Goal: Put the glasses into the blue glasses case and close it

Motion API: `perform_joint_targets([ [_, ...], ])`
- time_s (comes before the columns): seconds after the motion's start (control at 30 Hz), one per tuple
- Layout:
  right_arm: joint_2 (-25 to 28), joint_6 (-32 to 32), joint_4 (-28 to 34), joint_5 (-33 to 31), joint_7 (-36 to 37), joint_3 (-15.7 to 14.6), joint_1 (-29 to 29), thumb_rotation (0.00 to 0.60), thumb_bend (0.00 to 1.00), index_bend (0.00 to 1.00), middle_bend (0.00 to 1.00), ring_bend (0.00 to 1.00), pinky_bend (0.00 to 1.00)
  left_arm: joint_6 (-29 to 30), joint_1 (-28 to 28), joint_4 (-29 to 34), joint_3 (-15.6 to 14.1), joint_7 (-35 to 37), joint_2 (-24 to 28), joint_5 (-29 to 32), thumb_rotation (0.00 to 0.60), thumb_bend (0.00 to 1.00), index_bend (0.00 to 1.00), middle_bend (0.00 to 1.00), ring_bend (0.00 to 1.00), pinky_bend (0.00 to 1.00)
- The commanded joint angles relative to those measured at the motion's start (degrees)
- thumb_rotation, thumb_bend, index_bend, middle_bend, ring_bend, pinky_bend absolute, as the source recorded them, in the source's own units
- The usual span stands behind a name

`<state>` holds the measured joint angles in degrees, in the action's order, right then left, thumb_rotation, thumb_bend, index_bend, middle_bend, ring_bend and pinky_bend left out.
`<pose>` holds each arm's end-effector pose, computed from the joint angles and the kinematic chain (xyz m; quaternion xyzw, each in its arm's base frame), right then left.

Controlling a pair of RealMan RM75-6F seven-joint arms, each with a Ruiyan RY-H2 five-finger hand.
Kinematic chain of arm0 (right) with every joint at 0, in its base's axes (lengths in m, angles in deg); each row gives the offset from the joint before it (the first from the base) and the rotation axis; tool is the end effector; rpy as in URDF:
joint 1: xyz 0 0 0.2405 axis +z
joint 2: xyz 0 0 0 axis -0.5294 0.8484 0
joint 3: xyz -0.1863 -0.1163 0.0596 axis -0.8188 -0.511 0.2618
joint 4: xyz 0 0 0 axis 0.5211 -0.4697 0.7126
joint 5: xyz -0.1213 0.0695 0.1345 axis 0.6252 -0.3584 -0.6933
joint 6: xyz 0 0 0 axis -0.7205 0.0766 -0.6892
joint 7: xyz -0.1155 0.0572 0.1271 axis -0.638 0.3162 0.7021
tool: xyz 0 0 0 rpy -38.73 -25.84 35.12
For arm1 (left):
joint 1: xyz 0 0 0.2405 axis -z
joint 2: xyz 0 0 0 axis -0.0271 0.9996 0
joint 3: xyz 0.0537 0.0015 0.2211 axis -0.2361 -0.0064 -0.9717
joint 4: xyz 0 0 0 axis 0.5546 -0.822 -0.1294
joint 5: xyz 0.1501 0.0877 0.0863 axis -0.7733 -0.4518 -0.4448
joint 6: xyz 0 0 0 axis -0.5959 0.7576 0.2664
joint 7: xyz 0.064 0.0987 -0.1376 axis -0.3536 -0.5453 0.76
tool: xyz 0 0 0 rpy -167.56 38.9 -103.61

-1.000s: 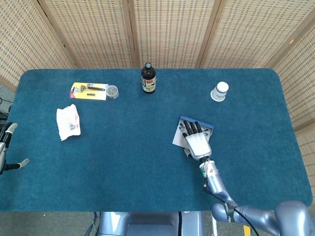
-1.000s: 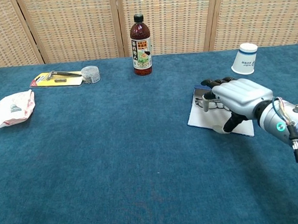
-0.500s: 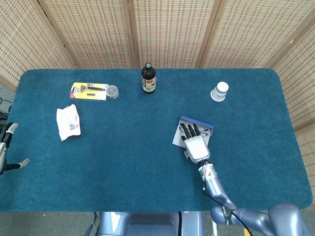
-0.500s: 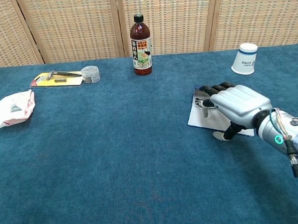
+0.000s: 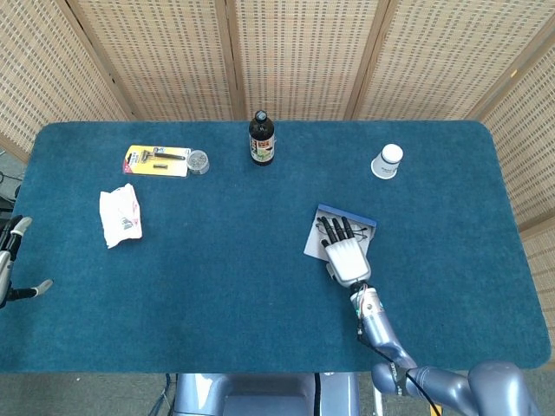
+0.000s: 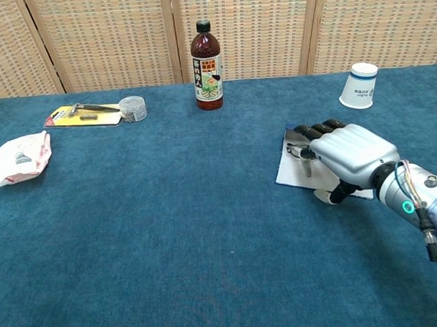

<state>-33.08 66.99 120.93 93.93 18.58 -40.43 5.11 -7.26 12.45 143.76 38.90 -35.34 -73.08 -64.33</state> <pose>-0.1577 -0.3410 -0.0666 0.7494 -0.2645 0.2995 0.5279 -0.3078 0.2520 0.1766 -0.5692 -0.4521 -0.3381 0.5977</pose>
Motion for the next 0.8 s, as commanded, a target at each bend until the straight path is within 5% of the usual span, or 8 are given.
perform_joint_targets([
  [0.03,-0.2,0.1,-0.4,0.3,0.3,0.2,-0.2,0.6,0.46,0.44,0.0,0.0,0.0,0.0,0.0,0.0,0.0,0.0,0.0,0.0,0.6,0.0,0.0,0.0,0.0,0.0],
  [0.8,-1.2,0.1,-4.2,-1.6,2.2,7.2,1.3,0.6,0.49,0.44,0.0,0.0,0.01,-0.3,0.1,0.0,0.0,0.0,0.0,0.2,0.6,0.0,0.0,0.0,0.0,0.0],
])
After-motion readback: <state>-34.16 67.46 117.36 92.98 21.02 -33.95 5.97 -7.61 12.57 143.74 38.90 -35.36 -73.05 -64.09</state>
